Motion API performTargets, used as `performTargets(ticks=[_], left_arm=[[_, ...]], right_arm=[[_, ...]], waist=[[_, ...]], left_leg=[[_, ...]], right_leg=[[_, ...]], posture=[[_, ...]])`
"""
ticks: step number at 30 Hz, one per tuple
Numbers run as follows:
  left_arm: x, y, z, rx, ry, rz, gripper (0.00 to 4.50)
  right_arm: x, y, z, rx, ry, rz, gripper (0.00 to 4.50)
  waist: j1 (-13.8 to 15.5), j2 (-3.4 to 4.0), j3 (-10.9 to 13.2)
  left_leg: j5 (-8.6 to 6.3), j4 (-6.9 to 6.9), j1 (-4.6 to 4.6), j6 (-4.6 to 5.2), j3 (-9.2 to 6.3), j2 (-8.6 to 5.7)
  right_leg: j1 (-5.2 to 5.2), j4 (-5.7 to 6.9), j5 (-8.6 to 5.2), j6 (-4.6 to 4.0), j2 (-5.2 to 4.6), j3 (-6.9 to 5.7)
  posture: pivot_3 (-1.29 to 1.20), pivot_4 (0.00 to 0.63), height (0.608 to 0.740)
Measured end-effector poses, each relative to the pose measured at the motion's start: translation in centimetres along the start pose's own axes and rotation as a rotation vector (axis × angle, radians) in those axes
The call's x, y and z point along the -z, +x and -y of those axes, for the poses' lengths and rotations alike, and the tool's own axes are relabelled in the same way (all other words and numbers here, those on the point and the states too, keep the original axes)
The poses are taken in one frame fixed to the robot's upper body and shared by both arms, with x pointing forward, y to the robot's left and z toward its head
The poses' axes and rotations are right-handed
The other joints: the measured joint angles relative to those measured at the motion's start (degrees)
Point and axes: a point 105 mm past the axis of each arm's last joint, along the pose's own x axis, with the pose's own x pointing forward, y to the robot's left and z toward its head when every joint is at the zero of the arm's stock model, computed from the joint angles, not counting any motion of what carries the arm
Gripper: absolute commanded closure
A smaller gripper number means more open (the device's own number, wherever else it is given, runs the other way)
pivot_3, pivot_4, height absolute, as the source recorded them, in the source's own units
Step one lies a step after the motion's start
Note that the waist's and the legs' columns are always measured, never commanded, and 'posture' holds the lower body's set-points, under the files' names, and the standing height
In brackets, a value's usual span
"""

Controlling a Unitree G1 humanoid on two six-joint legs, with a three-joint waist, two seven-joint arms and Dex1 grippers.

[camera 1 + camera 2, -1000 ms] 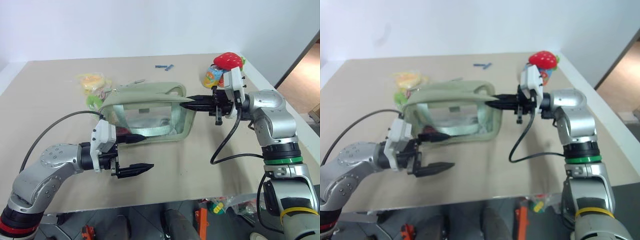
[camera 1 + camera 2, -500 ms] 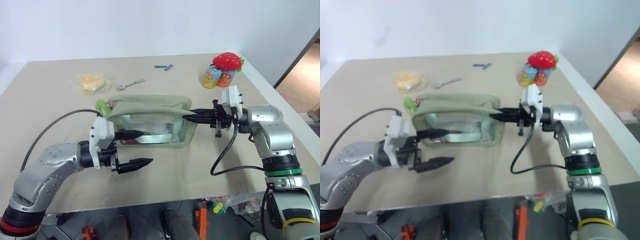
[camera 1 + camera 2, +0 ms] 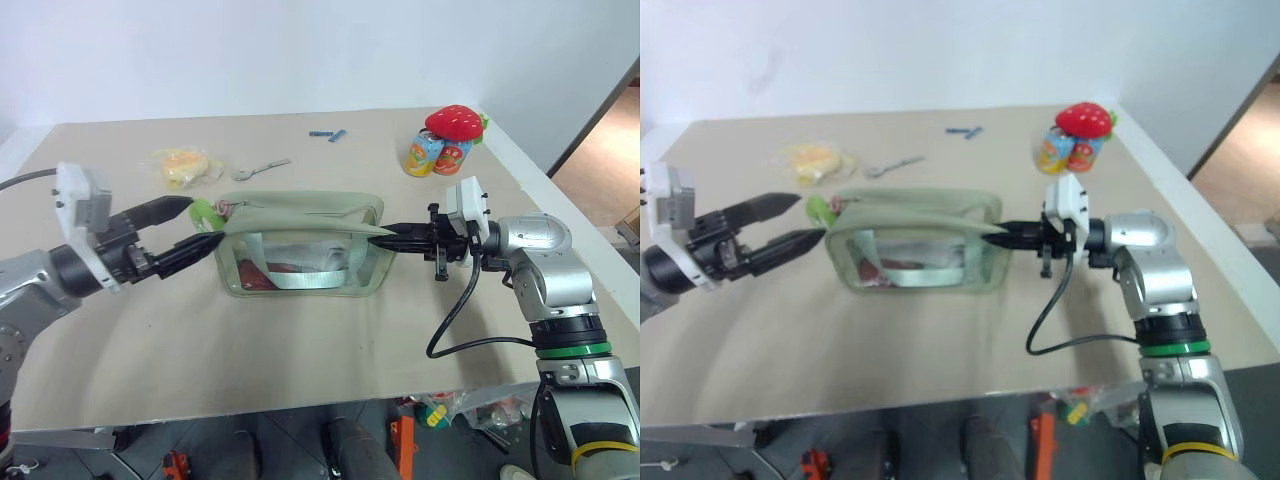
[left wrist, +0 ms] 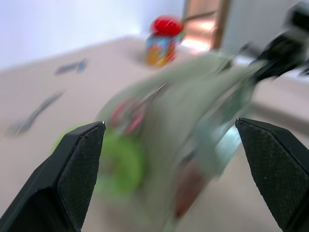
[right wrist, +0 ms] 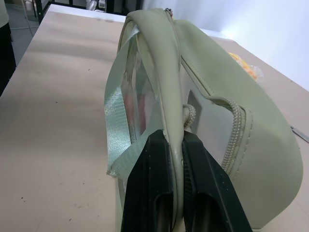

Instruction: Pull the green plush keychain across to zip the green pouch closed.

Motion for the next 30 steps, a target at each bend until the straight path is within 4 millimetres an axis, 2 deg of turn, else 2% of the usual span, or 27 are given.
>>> performTargets(ticks=[5, 8, 13, 22, 25, 30], left_arm=[[1.1, -0.8, -4.1, -0.102, 0.005, -0.006, 0.00], [1.8, 0.1, -5.0, -0.081, 0.007, -0.007, 0.00], [4.0, 1.5, -5.5, 0.001, -0.052, -0.041, 0.00], [5.0, 2.8, -7.3, 0.035, -0.092, -0.034, 0.00], [5.2, 3.3, -7.4, 0.048, -0.095, -0.019, 0.76], [5.4, 4.2, -7.0, 0.083, -0.116, 0.002, 2.48]], right_arm=[[-0.4, 0.1, -0.1, -0.008, -0.008, -0.002, 4.49], [-0.7, 0.3, -0.2, -0.018, -0.013, -0.002, 4.49], [-1.2, 0.5, -0.7, -0.037, -0.033, -0.003, 4.49], [-1.1, 0.5, -1.2, -0.046, -0.028, -0.008, 4.49], [-1.1, 0.5, -1.3, -0.047, -0.029, -0.009, 4.50], [-1.0, 0.5, -1.3, -0.047, -0.026, -0.010, 4.50]], waist=[[0.02, -0.02, -0.01], [0.04, -0.02, -0.01], [-0.07, -0.04, -0.02], [-0.07, -0.04, -0.02], [-0.06, -0.04, -0.02], [-0.06, -0.05, -0.02]], left_leg=[[0.00, 0.00, 0.00, -0.01, 0.00, 0.01], [0.00, -0.01, -0.01, -0.01, 0.02, 0.01], [0.00, -0.11, -0.03, -0.01, 0.04, 0.04], [0.00, -0.04, 0.01, 0.00, 0.00, 0.04], [0.00, -0.02, 0.03, 0.00, -0.01, 0.04], [0.00, 0.01, 0.04, 0.00, -0.02, 0.04]], right_leg=[[0.00, 0.01, 0.00, -0.01, 0.00, -0.03], [-0.01, 0.00, 0.00, -0.01, 0.00, -0.01], [-0.09, 0.02, 0.09, 0.15, 0.03, -0.01], [-0.10, 0.29, 0.04, 0.09, 0.05, -0.03], [-0.10, 0.38, 0.04, 0.08, 0.05, -0.03], [-0.10, 0.42, 0.03, 0.08, 0.06, -0.03]], posture=[[0.00, 0.150, 0.740], [0.00, 0.150, 0.740], [0.00, 0.150, 0.740], [0.00, 0.150, 0.740], [0.00, 0.150, 0.740], [0.00, 0.150, 0.740]])
